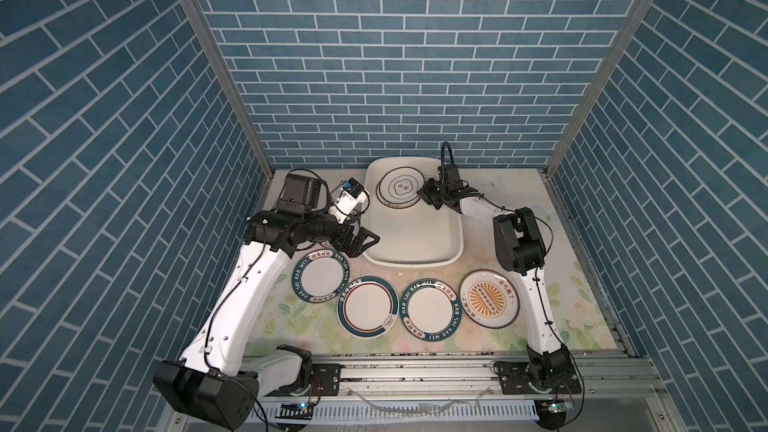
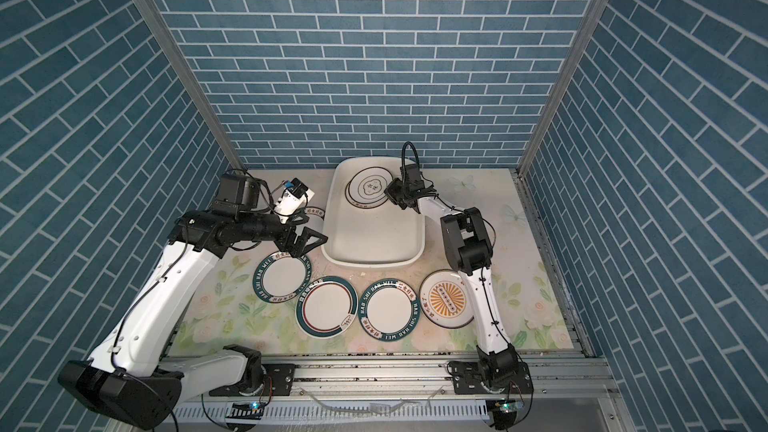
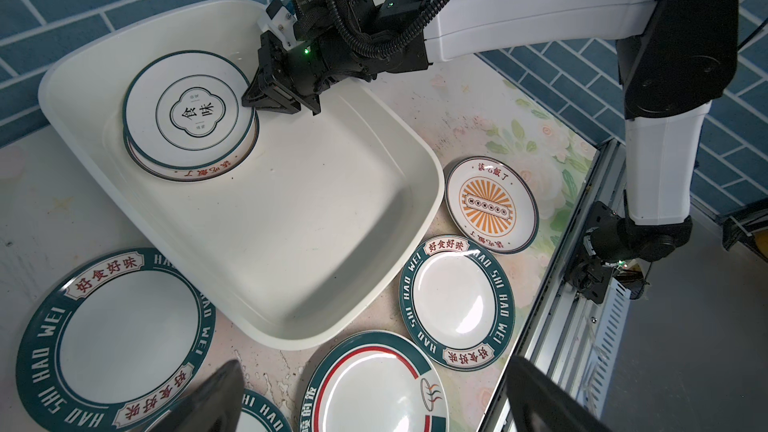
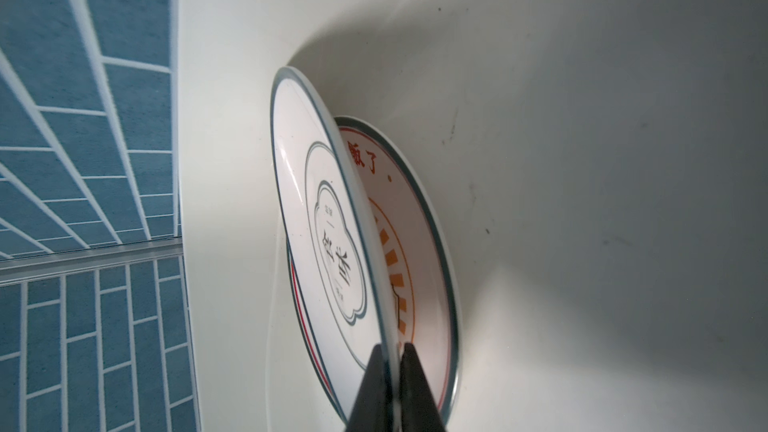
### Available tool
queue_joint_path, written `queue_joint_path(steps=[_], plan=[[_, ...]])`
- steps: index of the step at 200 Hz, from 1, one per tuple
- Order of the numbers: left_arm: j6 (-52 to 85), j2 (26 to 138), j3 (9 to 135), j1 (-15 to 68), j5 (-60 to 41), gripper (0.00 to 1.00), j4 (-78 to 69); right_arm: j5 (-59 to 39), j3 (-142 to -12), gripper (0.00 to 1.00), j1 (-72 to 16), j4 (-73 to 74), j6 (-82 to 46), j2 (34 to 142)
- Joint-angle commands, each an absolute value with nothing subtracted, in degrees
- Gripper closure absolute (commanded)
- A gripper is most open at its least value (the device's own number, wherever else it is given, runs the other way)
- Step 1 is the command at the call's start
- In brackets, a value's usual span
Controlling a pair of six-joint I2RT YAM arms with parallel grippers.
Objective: Place the plates into the plastic bin on the countertop
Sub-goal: 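Settle the quatrefoil plate flat and open the right gripper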
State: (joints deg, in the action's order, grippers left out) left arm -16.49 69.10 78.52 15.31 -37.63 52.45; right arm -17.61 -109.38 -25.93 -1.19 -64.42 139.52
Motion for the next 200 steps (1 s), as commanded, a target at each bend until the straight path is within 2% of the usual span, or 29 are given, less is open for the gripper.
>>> queue_joint_path(steps=[1,200], plan=[[-16.96,68.89,79.94,15.47,-38.67,0.0,53.35,-18.36,-109.86,0.91,-25.96,1.78,-66.64,140.19],[-17.05,67.9,79.69,15.47,-38.62,0.0,53.26,-19.12,-106.13,0.85,-25.84,5.29,-70.36,140.46]])
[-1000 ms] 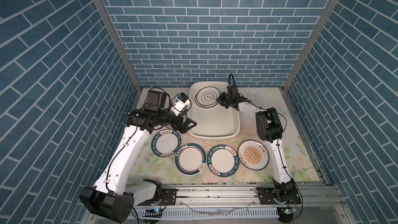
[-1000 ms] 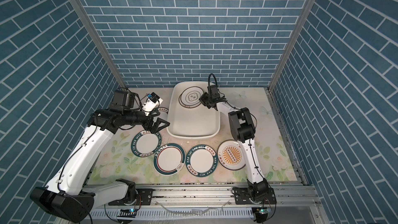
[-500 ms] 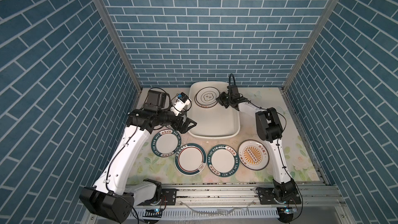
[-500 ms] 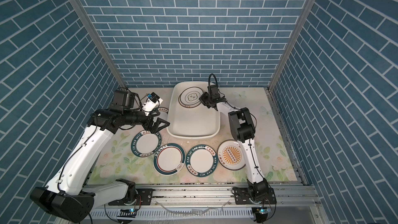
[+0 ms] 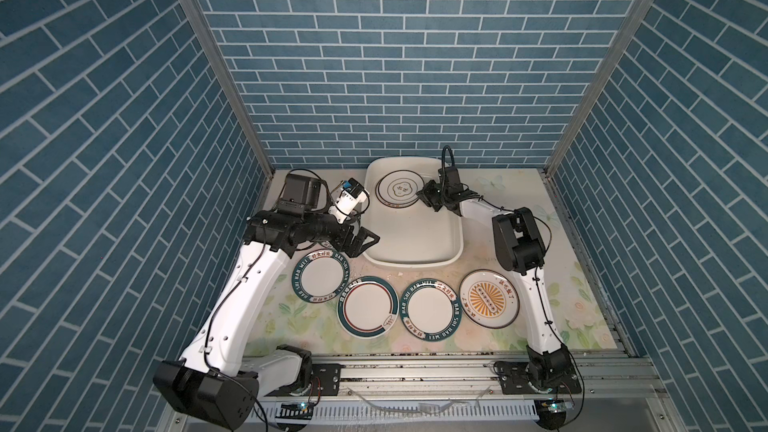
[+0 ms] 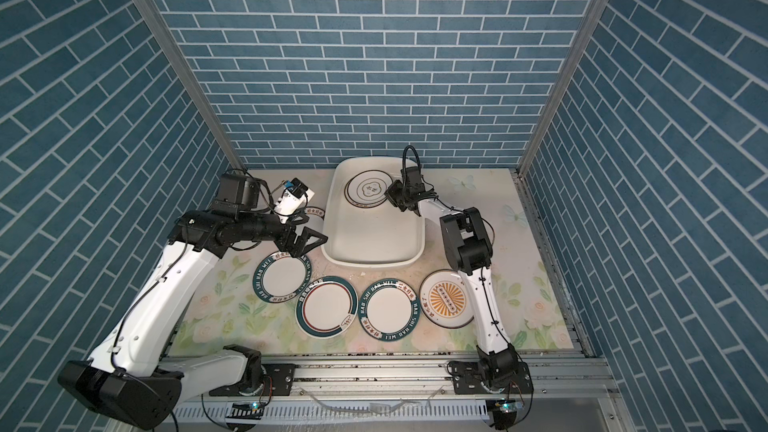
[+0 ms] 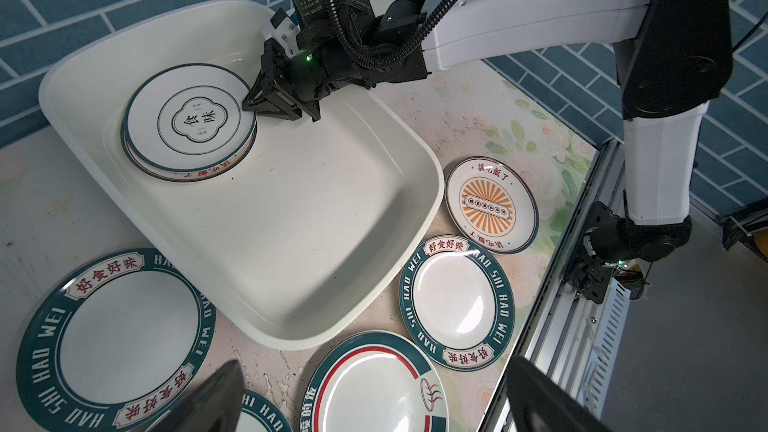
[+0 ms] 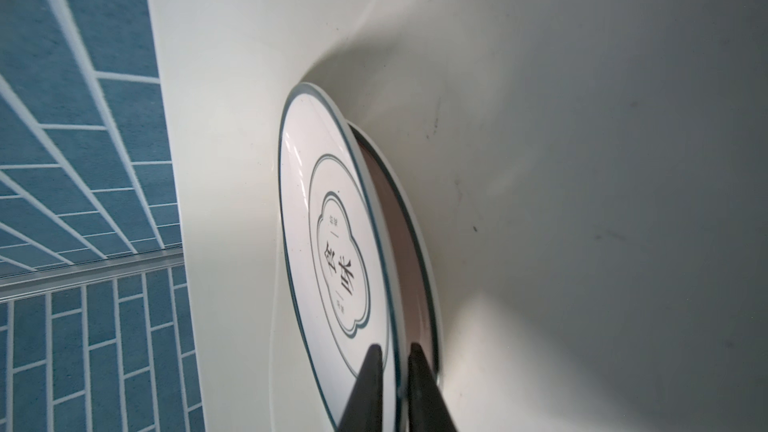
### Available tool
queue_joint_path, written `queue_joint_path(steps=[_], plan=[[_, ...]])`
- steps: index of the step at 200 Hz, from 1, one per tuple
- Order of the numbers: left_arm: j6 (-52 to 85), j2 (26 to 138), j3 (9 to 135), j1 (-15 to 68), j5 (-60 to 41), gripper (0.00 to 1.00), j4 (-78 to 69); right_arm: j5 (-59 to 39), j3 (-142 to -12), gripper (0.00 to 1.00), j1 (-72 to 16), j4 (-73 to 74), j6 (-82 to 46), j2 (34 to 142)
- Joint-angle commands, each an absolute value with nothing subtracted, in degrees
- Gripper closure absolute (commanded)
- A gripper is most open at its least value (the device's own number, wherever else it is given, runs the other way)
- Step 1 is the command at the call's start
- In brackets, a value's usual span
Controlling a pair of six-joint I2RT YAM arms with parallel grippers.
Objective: Place the plates into the plastic bin on the countertop
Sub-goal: 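Settle the quatrefoil plate flat and open the right gripper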
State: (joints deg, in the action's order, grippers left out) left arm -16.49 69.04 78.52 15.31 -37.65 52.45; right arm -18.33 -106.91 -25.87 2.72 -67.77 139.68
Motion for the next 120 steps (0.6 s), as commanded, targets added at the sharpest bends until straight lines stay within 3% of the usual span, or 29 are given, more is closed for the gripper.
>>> queue_joint_path(steps=[1,120], plan=[[-17.05,67.92,79.71,15.42,-38.6,0.0,53.26,-19.09,-106.11,0.85,-25.8,5.37,-70.38,140.5],[-17.07,67.66,79.66,15.4,-38.7,0.0,53.26,-19.34,-104.59,0.83,-25.83,5.46,-70.58,140.09]])
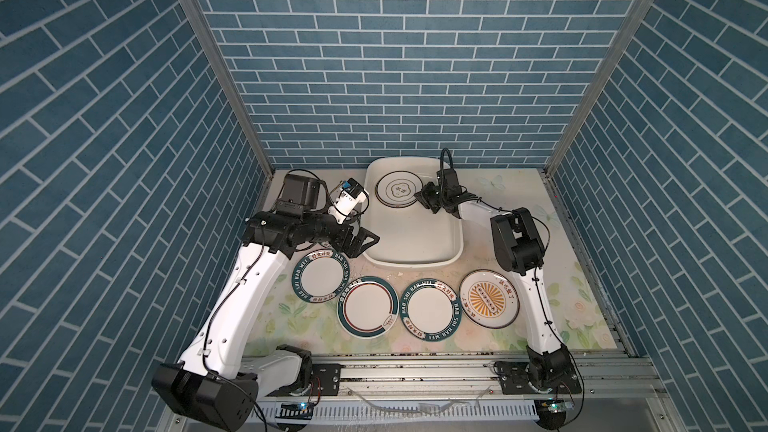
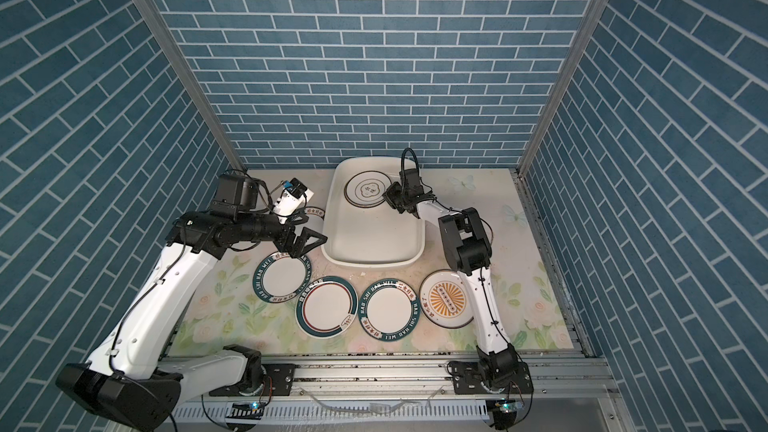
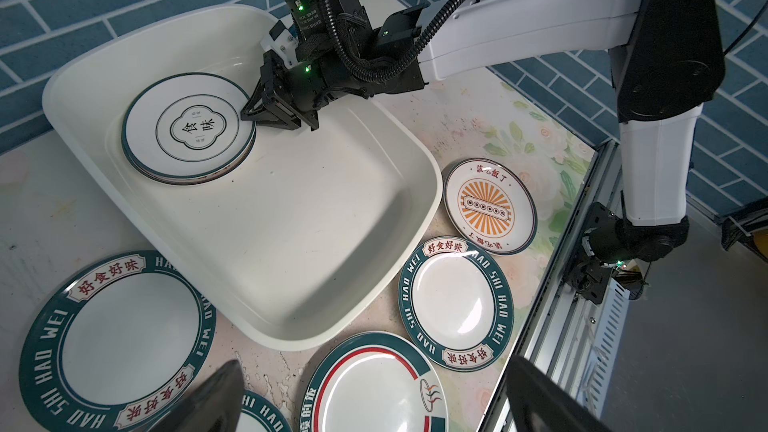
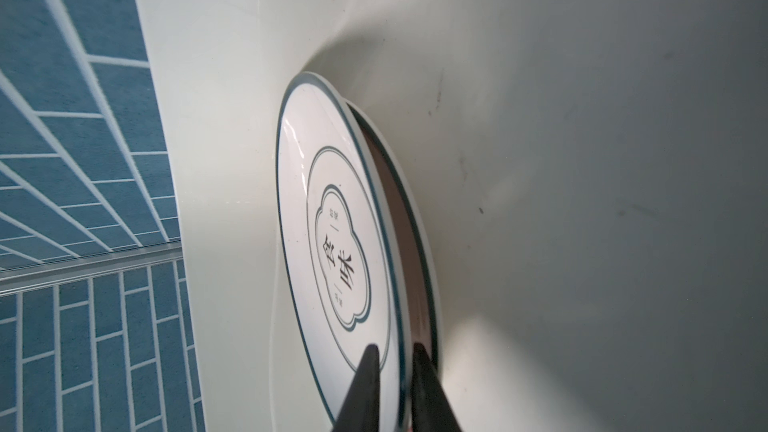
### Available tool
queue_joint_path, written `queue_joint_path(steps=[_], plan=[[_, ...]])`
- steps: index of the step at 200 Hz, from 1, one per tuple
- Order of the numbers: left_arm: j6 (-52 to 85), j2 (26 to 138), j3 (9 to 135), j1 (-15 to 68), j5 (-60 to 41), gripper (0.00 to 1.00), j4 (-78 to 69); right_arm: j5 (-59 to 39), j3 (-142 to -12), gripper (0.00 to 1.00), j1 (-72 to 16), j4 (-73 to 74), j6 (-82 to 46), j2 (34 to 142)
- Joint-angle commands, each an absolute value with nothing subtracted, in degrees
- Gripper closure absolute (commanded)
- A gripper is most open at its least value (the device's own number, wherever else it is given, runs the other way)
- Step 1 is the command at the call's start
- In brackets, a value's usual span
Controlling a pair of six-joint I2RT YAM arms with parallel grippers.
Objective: Place the plates into the plastic bin on the countertop
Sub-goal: 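Settle the quatrefoil plate flat and open the right gripper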
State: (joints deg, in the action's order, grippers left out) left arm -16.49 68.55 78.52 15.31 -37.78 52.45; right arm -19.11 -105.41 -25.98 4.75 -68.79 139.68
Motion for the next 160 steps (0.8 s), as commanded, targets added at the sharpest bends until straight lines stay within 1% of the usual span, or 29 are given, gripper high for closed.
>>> queue_joint_path(steps=[1,101,160], plan=[[-17.06,67.67,79.65,15.39,-38.68,0.0,53.26,-19.38,-104.59,0.83,-25.79,5.45,-70.58,140.14],[-17.09,67.69,79.88,15.46,-38.69,0.0,53.17,-19.16,-103.4,0.76,-25.77,5.21,-70.45,138.72],[-17.14,67.78,80.42,15.44,-38.72,0.01,53.48,-19.25,-104.87,0.75,-25.46,3.31,-69.34,138.2]])
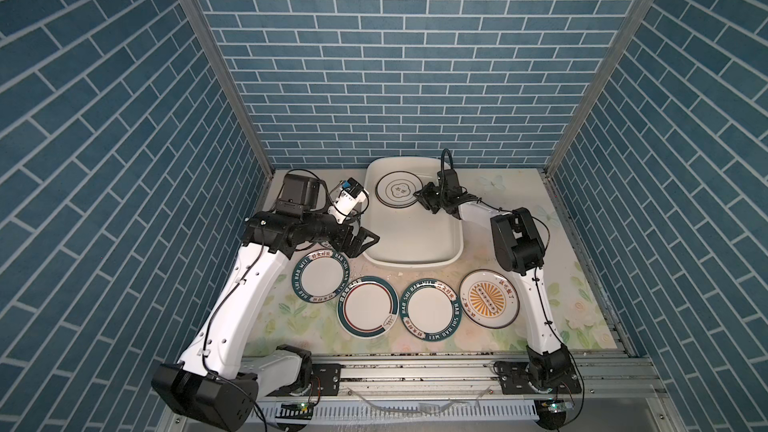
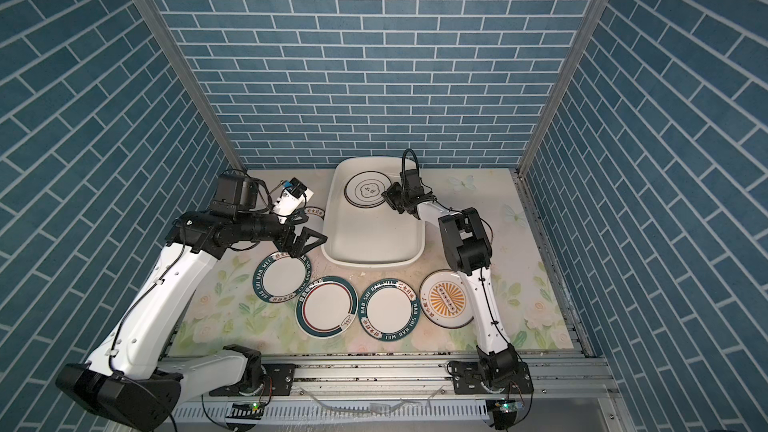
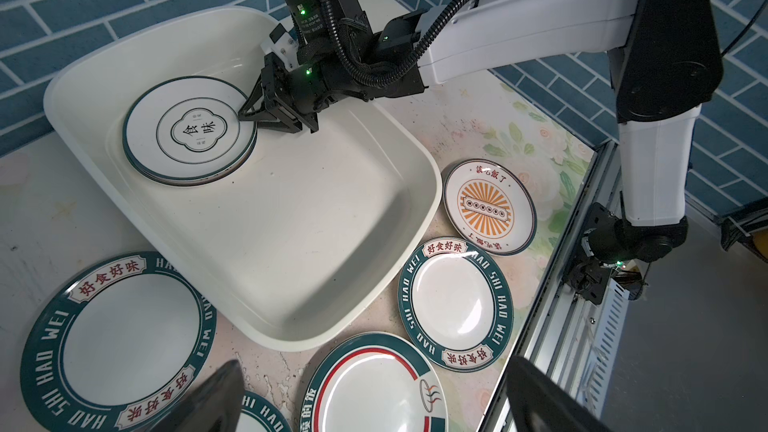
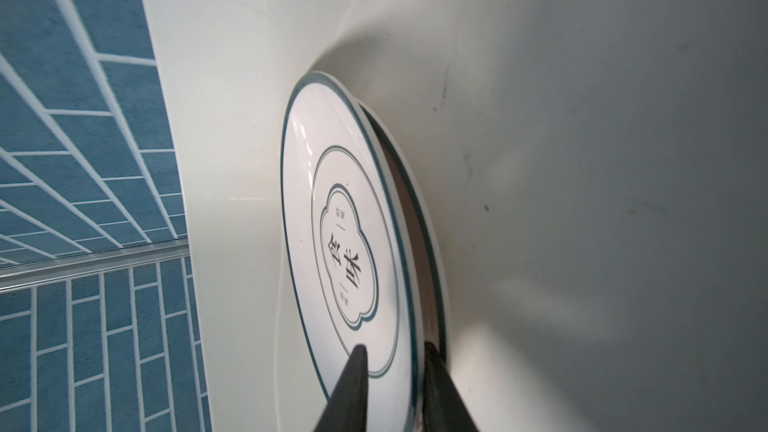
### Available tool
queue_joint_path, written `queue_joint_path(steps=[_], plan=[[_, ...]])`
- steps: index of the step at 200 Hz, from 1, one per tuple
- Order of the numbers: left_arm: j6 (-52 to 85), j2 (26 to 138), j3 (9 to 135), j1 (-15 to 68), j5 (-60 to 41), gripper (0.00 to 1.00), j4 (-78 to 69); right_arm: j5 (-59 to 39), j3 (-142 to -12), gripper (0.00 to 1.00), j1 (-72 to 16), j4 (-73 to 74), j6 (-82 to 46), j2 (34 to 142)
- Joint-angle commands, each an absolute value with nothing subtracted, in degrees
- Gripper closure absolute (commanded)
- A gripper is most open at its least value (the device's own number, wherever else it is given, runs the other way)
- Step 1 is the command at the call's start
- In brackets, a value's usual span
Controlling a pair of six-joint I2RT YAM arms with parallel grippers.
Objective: Place the plates into the plastic bin on the countertop
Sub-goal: 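Settle the quatrefoil plate flat and open the right gripper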
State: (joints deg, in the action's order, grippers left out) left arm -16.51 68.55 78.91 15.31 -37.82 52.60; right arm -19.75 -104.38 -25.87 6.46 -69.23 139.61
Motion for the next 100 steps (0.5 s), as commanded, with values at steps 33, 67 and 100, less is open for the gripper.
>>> queue_joint_path(steps=[33,67,100], plan=[[-17.15,67.82,80.48,15.42,-38.75,0.0,53.45,-18.98,-105.92,0.74,-25.48,1.23,-68.4,138.09],[-17.14,67.83,80.58,15.46,-38.67,0.0,53.48,-18.98,-107.25,0.74,-25.38,-0.51,-67.5,138.22],[-17.2,67.84,80.65,15.45,-38.67,0.01,53.48,-18.98,-109.14,0.73,-25.31,-2.91,-66.07,138.34]])
